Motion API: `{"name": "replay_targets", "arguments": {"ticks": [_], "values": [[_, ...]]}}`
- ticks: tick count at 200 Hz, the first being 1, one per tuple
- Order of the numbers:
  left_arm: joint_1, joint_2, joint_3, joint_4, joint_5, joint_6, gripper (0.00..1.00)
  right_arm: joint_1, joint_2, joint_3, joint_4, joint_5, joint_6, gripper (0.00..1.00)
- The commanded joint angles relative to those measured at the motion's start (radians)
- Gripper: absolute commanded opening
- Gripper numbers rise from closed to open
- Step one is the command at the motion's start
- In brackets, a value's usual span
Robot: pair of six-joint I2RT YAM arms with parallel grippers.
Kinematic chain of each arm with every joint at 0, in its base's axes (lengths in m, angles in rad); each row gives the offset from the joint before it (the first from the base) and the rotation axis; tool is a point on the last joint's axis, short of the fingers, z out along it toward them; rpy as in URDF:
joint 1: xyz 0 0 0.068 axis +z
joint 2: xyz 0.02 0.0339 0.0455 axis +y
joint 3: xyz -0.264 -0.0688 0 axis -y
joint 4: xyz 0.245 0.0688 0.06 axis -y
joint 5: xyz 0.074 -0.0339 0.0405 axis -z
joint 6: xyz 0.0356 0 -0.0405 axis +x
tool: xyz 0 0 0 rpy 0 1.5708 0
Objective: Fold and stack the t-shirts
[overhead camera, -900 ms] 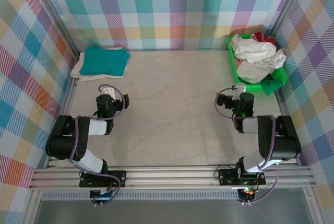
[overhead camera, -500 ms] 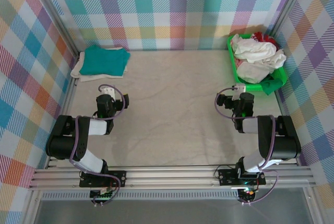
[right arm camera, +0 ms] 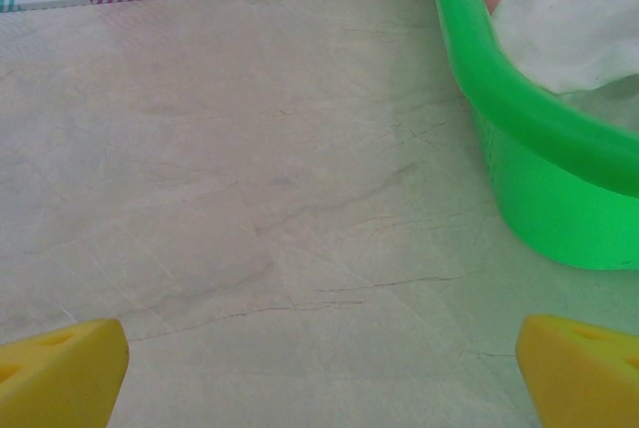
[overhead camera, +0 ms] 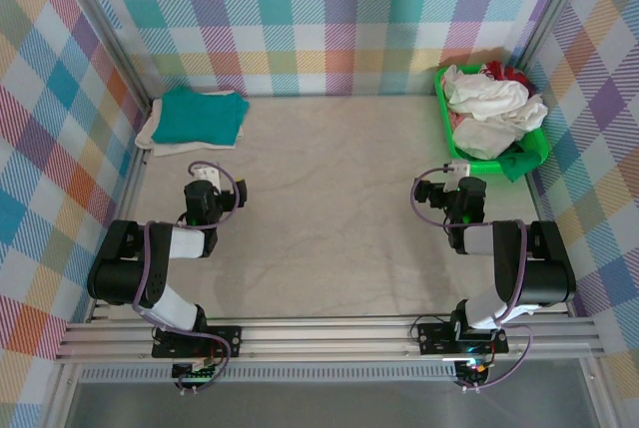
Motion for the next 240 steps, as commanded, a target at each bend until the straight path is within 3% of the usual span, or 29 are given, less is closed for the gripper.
{"name": "replay_targets", "arguments": {"ticks": [1, 23, 42, 58, 81, 100, 114, 129, 148, 167, 215, 233, 240], "values": [[-0.001, -0.025, -0.009, 0.003, -0.011, -0.001, 1.0, 0.011, -0.035, 0.018, -0.015, -0.011, -0.014, 1.0], [-0.065, -0.297, 0.095, -0.373, -0.136, -0.01, 1.0, 0.049, -0.271, 0.152, -0.43, 0.078, 0.033, 1.0], [-0.085, -0.465, 0.262, -0.59, -0.08, -0.137, 0.96, 0.053, -0.342, 0.362, -0.748, 0.03, 0.122, 0.93], [-0.165, -0.439, 0.435, -0.696, -0.055, -0.161, 0.94, 0.043, -0.238, 0.646, -1.058, 0.107, 0.256, 0.93], [-0.306, -0.227, 0.74, -0.876, -0.025, -0.141, 0.95, -0.055, -0.002, 1.023, -1.326, 0.014, 0.368, 0.93], [-0.423, -0.046, 0.921, -0.926, 0.064, -0.068, 0.97, -0.124, 0.18, 1.27, -1.423, -0.026, 0.38, 0.85], [-0.486, 0.048, 0.994, -0.911, 0.084, -0.046, 0.98, -0.139, 0.281, 1.396, -1.482, 0.033, 0.365, 0.85], [-0.504, 0.121, 1.031, -0.867, 0.164, -0.072, 0.99, -0.158, 0.392, 1.497, -1.492, 0.11, 0.343, 0.88], [-0.509, 0.185, 1.053, -0.845, 0.205, -0.113, 0.98, -0.205, 0.595, 1.729, -1.59, 0.033, 0.353, 0.85], [-0.512, 0.213, 1.05, -0.835, 0.219, -0.121, 0.98, -0.212, 0.77, 1.97, -1.72, 0.051, 0.342, 0.86], [-0.514, 0.2, 0.965, -0.808, 0.224, -0.129, 0.98, -0.24, 1.026, 2.247, -1.742, 0.083, 0.381, 0.83], [-0.514, 0.192, 0.937, -0.799, 0.223, -0.126, 0.98, -0.244, 1.05, 2.243, -1.677, 0.033, 0.38, 0.75], [-0.514, 0.188, 0.93, -0.8, 0.219, -0.126, 0.98, -0.244, 1.058, 2.247, -1.659, 0.013, 0.378, 0.64]]}}
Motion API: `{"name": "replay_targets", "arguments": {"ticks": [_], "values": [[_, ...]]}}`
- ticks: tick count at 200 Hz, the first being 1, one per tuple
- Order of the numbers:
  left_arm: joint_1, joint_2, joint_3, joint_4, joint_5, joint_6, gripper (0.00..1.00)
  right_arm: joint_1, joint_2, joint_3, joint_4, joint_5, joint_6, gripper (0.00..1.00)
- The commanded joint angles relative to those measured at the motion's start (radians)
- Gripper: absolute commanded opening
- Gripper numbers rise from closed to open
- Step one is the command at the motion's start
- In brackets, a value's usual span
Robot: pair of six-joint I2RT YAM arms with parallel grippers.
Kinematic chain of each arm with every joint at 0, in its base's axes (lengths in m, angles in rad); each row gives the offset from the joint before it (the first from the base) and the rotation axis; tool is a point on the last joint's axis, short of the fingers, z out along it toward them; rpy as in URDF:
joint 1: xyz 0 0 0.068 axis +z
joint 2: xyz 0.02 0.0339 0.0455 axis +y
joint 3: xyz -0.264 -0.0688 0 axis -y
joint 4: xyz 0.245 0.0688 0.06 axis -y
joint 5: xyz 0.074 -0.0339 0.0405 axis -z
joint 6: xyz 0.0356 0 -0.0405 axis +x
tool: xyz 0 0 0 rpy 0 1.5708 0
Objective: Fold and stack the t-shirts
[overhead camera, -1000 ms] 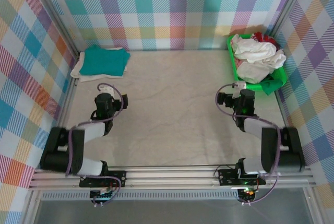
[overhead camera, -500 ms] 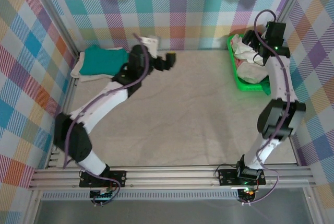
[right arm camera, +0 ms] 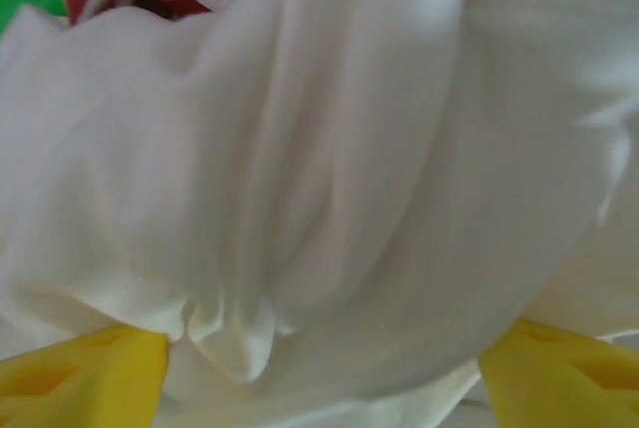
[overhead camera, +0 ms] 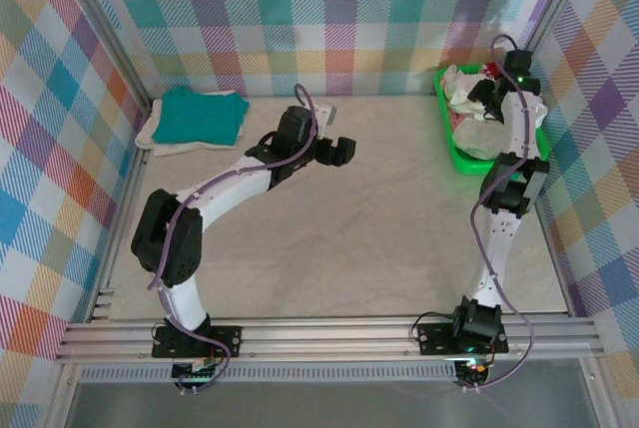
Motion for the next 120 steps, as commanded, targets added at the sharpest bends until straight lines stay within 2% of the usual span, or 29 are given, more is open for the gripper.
{"name": "replay_targets", "arguments": {"ticks": [1, 22, 39, 62, 77, 96, 120], "values": [[0.005, -0.047, -0.039, 0.029, 0.011, -0.01, 0.98, -0.006, 0.023, 0.044, 0.031, -0.051, 0.015, 0.62], [0.005, -0.062, -0.045, 0.034, 0.01, -0.005, 0.98, -0.005, 0.004, 0.058, 0.018, -0.055, 0.021, 0.26], [0.005, -0.084, -0.049, 0.079, 0.056, -0.008, 0.98, 0.001, -0.071, 0.014, 0.012, -0.067, 0.025, 0.09], [-0.001, -0.113, -0.055, 0.271, 0.23, -0.036, 0.99, 0.028, -0.236, -0.127, 0.056, -0.062, 0.014, 0.01], [-0.008, -0.093, 0.02, 0.275, 0.302, -0.029, 1.0, 0.058, -0.347, -0.208, 0.078, -0.043, 0.003, 0.0], [-0.016, -0.059, 0.098, 0.243, 0.337, -0.007, 1.0, 0.097, -0.475, -0.3, 0.111, -0.038, -0.008, 0.0], [-0.019, -0.064, 0.091, 0.275, 0.353, -0.013, 1.0, 0.167, -0.631, -0.385, 0.143, -0.001, -0.036, 0.0]]}}
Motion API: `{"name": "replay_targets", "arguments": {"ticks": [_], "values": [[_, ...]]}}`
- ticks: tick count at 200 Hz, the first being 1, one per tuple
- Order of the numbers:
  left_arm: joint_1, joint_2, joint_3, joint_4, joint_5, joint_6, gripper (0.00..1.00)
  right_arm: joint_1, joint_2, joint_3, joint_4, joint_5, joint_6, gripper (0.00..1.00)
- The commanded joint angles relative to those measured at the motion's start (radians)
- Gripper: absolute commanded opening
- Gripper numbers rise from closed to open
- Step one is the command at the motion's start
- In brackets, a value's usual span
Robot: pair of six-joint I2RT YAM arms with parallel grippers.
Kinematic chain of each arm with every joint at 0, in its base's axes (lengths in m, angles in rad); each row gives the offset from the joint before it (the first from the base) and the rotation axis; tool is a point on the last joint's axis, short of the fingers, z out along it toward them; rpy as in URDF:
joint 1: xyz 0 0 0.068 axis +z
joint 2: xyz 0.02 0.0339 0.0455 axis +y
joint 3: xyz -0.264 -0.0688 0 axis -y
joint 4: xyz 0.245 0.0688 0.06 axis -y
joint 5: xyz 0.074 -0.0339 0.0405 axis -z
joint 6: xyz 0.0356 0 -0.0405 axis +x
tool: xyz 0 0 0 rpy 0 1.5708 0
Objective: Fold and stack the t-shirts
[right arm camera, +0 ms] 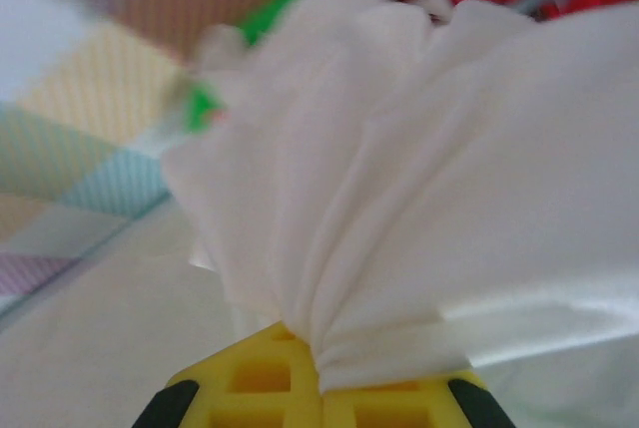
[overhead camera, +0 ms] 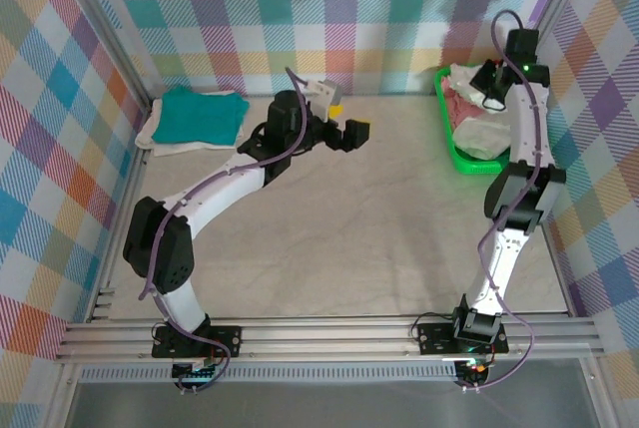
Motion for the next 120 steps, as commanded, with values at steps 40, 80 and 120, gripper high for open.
{"name": "replay_targets", "arguments": {"ticks": [40, 80, 120], "values": [[-0.015, -0.121, -0.121, 0.138, 0.071, 0.021, 0.99, 0.227, -0.338, 0.04, 0.045, 0.111, -0.143, 0.0], [-0.013, -0.303, -0.255, 0.17, 0.003, 0.071, 0.99, 0.465, -0.32, 0.362, -0.066, 0.171, -0.305, 0.0], [0.003, -0.452, -0.378, 0.131, -0.118, 0.12, 0.99, 0.667, -0.314, 0.404, -0.062, 0.181, -0.362, 0.0]]}}
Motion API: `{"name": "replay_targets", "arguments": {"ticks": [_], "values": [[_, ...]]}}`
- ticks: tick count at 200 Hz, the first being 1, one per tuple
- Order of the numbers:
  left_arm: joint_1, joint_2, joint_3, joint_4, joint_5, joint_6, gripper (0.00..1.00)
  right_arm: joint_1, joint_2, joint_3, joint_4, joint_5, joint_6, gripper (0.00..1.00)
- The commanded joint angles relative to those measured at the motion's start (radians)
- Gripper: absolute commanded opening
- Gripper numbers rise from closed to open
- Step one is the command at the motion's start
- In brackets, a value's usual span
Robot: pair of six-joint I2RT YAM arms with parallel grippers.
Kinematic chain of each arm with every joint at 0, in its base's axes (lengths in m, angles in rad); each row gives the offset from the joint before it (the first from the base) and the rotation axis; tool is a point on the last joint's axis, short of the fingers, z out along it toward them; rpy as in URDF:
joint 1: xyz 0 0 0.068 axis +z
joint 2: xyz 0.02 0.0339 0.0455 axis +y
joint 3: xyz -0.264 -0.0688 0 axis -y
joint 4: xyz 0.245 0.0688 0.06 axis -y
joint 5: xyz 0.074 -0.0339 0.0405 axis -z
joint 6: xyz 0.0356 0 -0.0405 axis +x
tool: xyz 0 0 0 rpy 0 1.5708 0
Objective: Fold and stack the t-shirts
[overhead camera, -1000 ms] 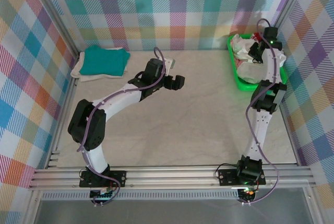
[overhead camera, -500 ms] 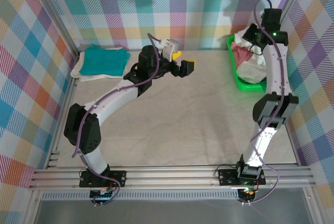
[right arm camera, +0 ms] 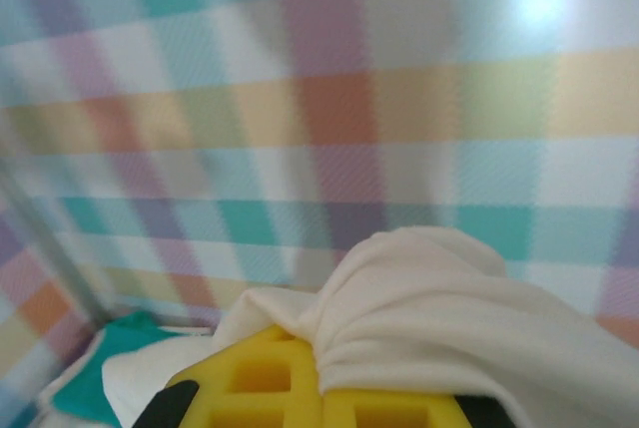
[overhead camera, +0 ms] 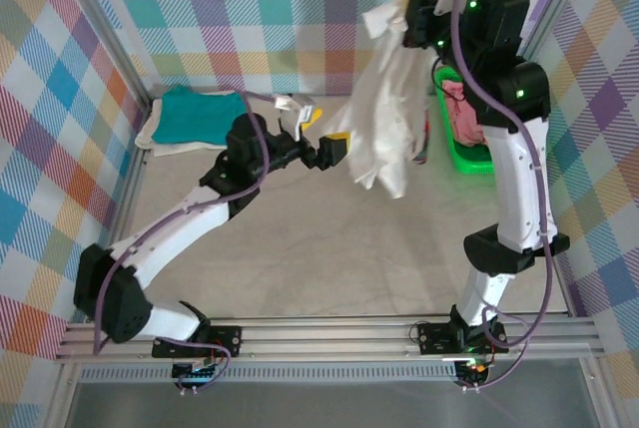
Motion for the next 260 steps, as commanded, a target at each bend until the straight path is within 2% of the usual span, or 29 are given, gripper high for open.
{"name": "replay_targets", "arguments": {"ticks": [1, 24, 38, 50, 63, 69, 79, 87, 92, 100, 105, 112, 124, 136, 142, 155, 191, 219, 246, 260], "values": [[0.01, -0.08, -0.065, 0.024, -0.083, 0.048, 0.99, 0.078, 0.009, -0.007, -0.003, 0.027, -0.072, 0.0], [0.045, -0.126, -0.141, -0.006, -0.117, 0.031, 0.99, 0.099, 0.011, -0.177, 0.056, -0.009, 0.001, 0.0], [0.07, -0.152, -0.216, 0.011, -0.115, 0.012, 0.94, 0.099, 0.024, -0.31, 0.097, -0.002, 0.069, 0.0], [0.085, -0.159, -0.275, 0.016, -0.108, 0.015, 0.77, 0.098, 0.036, -0.427, 0.147, -0.006, 0.126, 0.0], [0.107, -0.149, -0.313, 0.0, -0.103, 0.006, 0.45, 0.079, 0.056, -0.526, 0.191, 0.012, 0.207, 0.0], [0.116, -0.138, -0.326, -0.009, -0.102, 0.001, 0.35, 0.058, 0.074, -0.552, 0.195, 0.005, 0.251, 0.0], [0.13, -0.121, -0.343, -0.025, -0.103, -0.004, 0.23, 0.025, 0.098, -0.586, 0.204, -0.002, 0.293, 0.04], [0.138, -0.109, -0.358, -0.03, -0.105, -0.006, 0.2, -0.006, 0.12, -0.605, 0.208, 0.003, 0.316, 0.07], [0.144, -0.102, -0.368, -0.03, -0.109, -0.01, 0.19, -0.026, 0.137, -0.61, 0.206, 0.003, 0.325, 0.13], [0.153, -0.093, -0.38, -0.032, -0.118, -0.017, 0.19, -0.053, 0.165, -0.612, 0.202, -0.001, 0.328, 0.35], [0.159, -0.089, -0.383, -0.037, -0.122, -0.02, 0.21, -0.068, 0.184, -0.607, 0.192, -0.002, 0.333, 0.41], [0.164, -0.083, -0.385, -0.048, -0.127, -0.025, 0.36, -0.091, 0.204, -0.602, 0.175, -0.012, 0.34, 0.42], [0.167, -0.071, -0.378, -0.074, -0.12, -0.02, 0.43, -0.109, 0.213, -0.615, 0.171, -0.028, 0.335, 0.43], [0.165, -0.049, -0.367, -0.093, -0.071, -0.004, 0.65, -0.109, 0.194, -0.65, 0.18, -0.024, 0.312, 0.45], [0.162, -0.033, -0.355, -0.108, -0.053, 0.006, 0.7, -0.112, 0.179, -0.674, 0.188, -0.028, 0.305, 0.47], [0.15, 0.018, -0.324, -0.146, -0.058, 0.031, 0.75, -0.112, 0.14, -0.743, 0.222, -0.055, 0.291, 0.5], [0.106, 0.205, -0.223, -0.18, -0.06, 0.09, 0.77, -0.112, 0.093, -0.878, 0.26, -0.215, 0.285, 0.51], [0.084, 0.334, -0.138, -0.18, -0.046, 0.114, 0.74, -0.112, 0.039, -0.998, 0.316, -0.247, 0.304, 0.51], [0.075, 0.425, -0.086, -0.18, -0.06, 0.115, 0.66, -0.111, 0.016, -1.043, 0.32, -0.263, 0.314, 0.51], [0.074, 0.45, -0.069, -0.188, -0.057, 0.118, 0.55, -0.112, 0.004, -1.058, 0.323, -0.272, 0.314, 0.51]]}}
